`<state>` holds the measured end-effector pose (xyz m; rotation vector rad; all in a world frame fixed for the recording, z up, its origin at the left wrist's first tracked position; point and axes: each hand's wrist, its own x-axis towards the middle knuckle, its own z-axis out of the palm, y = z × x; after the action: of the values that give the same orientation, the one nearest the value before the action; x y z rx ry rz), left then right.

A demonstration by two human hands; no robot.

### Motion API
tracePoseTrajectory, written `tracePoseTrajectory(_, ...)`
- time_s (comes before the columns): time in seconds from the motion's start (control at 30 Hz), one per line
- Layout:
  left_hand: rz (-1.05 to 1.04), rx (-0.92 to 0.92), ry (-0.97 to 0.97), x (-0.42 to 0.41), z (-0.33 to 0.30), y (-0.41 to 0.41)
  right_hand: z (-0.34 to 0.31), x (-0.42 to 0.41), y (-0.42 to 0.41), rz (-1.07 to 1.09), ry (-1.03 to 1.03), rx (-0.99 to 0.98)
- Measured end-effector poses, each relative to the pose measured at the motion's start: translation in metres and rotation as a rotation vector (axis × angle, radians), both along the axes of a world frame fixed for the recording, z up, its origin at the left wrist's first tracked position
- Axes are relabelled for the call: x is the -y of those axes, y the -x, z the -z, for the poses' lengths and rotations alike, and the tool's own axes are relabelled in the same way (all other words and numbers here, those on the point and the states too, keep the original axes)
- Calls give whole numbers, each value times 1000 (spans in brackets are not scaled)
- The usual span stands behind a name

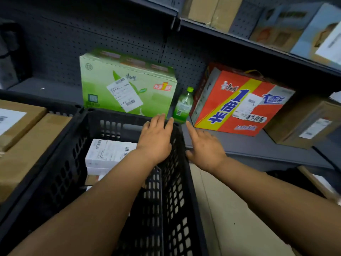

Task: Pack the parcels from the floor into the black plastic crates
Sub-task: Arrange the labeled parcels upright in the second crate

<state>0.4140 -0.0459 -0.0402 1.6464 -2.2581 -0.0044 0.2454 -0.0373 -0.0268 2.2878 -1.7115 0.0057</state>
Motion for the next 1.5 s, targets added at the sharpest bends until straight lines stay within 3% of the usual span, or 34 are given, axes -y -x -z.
tracePoseTrajectory(0.2,120,194,67,-8,-10,74,-6,-36,125,33,-21,-50)
tracePoseTrajectory(0.43,317,272,232,-26,7,197,28,-74,316,176,-156,-174)
tracePoseTrajectory(0.63,352,182,82,-50,54,314,81,-75,472,511,-323,1)
tracePoseTrajectory(0.8,390,276,-32,-48,86,380,133,-60,563,702,-430,185)
tracePoseTrajectory(1.17,383,429,-23,-14,113,457,198,3,653,818,-439,310)
tracePoseTrajectory(1.3,393,451,15,0,117,477,219,10,662,855,-564,326)
tracePoseTrajectory(1.4,408,446,24,7,120,492,228,6,656,826,-578,270)
tracePoseTrajectory(1.5,432,437,31,11,126,507,222,5,654,739,-459,92)
